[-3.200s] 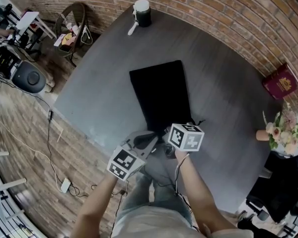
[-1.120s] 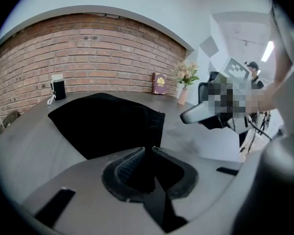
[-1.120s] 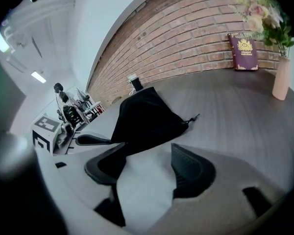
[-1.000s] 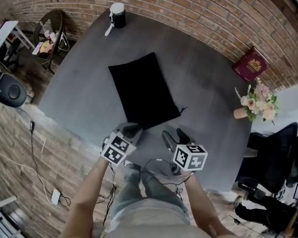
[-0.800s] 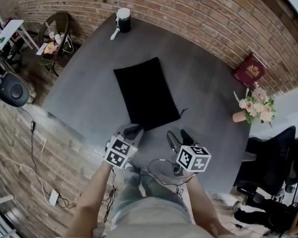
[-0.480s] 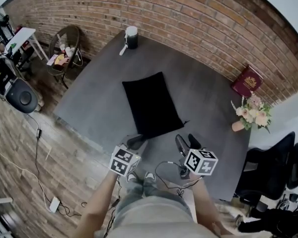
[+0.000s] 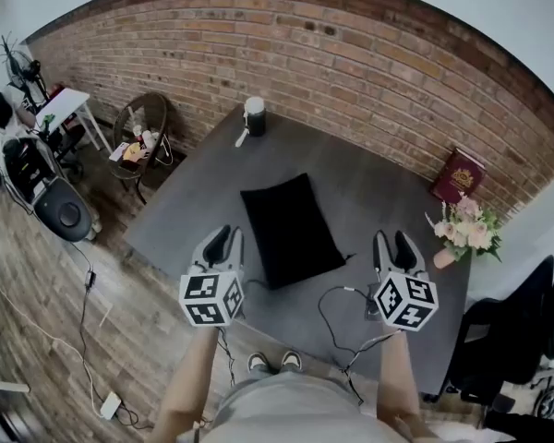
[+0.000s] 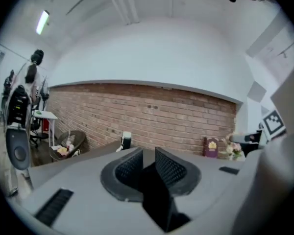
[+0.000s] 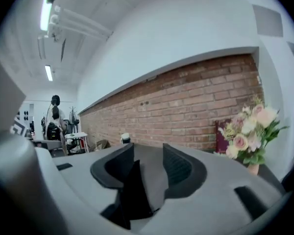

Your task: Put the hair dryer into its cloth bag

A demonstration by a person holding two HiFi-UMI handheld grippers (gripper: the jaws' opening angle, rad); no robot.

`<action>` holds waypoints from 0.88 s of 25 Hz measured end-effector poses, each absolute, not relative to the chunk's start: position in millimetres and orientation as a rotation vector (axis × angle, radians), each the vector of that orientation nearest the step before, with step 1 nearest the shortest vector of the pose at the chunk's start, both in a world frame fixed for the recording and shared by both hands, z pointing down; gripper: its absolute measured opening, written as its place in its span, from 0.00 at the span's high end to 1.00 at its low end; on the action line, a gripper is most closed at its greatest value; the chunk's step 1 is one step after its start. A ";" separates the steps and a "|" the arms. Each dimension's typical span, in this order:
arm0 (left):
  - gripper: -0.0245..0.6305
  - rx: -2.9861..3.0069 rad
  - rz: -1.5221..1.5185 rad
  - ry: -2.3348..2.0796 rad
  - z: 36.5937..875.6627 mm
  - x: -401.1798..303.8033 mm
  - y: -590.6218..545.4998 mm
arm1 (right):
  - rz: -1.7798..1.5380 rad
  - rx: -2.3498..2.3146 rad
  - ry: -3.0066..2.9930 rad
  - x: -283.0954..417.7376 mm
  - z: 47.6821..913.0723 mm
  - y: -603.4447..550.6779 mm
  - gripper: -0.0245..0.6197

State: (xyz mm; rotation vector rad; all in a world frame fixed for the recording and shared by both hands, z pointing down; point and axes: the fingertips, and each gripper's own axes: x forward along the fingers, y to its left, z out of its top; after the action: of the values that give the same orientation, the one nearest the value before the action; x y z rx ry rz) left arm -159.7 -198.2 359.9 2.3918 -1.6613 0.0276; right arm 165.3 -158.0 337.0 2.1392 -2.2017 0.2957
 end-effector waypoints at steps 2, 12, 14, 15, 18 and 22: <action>0.85 2.371 -0.067 -1.774 328.2 -173.4 -201.8 | 0.156 2.231 -2.184 177.4 305.6 -154.0 0.71; 0.94 2.464 -0.333 -1.919 254.9 -179.4 -195.6 | -0.141 2.537 -1.980 224.6 258.2 -121.3 0.96; 0.94 2.462 -0.311 -1.904 262.4 -177.5 -198.1 | -0.114 2.548 -1.939 230.8 265.4 -119.4 0.96; 0.95 2.459 -0.301 -1.894 266.5 -176.7 -199.5 | -0.101 2.548 -1.918 233.4 269.3 -118.8 0.96; 0.95 2.458 -0.272 -1.873 276.4 -174.8 -202.4 | -0.057 2.538 -1.886 237.2 280.2 -116.9 0.96; 0.95 2.470 -0.247 -1.852 281.1 -170.8 -205.6 | -0.012 2.540 -1.873 239.1 288.2 -114.4 0.96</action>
State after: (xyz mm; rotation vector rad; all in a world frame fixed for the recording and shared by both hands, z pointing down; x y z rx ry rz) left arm -170.8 -205.6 281.1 2.4697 -1.8516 -0.2472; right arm 239.1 -114.4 288.2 2.5402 -1.8730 -0.0117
